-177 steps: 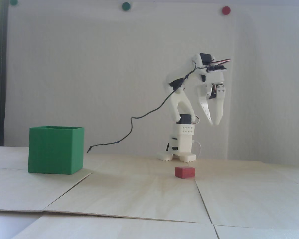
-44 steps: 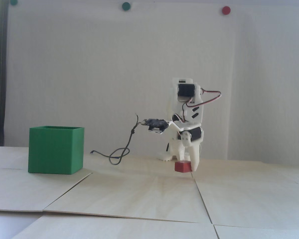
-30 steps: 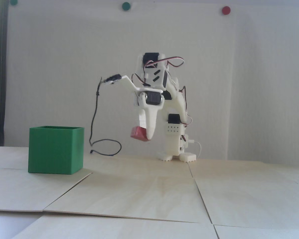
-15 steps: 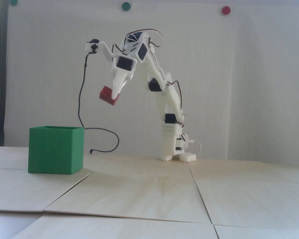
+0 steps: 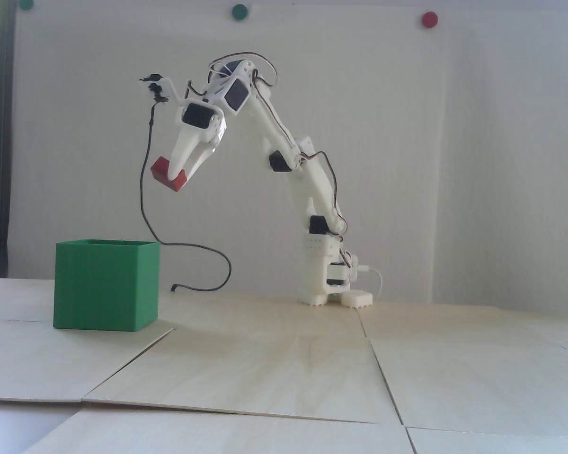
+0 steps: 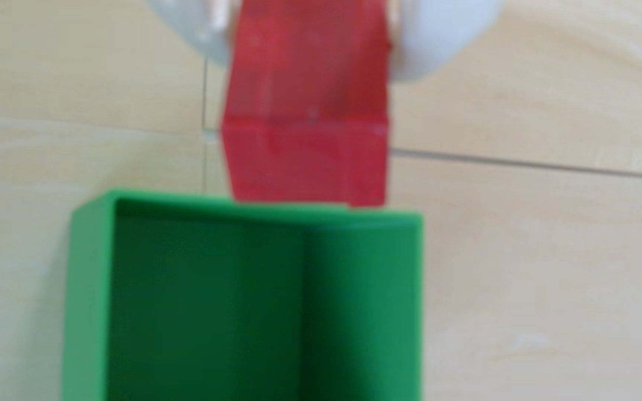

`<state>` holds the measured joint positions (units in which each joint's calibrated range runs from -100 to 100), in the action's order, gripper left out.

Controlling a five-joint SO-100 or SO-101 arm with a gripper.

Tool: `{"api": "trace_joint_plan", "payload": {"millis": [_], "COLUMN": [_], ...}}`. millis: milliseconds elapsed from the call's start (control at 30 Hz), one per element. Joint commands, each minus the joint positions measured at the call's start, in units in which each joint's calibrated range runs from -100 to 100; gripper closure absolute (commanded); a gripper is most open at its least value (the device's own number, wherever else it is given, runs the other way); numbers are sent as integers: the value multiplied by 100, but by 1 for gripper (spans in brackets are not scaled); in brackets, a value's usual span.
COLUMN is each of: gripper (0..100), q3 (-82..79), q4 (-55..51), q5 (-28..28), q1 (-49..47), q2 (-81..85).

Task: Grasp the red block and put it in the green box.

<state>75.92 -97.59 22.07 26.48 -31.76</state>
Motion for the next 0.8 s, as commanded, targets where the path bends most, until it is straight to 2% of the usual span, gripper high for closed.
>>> {"api": "trace_joint_plan", "payload": {"millis": [0, 267, 767], "gripper": [98, 98, 98], "q3": [225, -493, -467], "q4": [256, 931, 1850], "q5": [-15, -31, -5], "q1": [227, 251, 742], "q2": [598, 84, -137]}}
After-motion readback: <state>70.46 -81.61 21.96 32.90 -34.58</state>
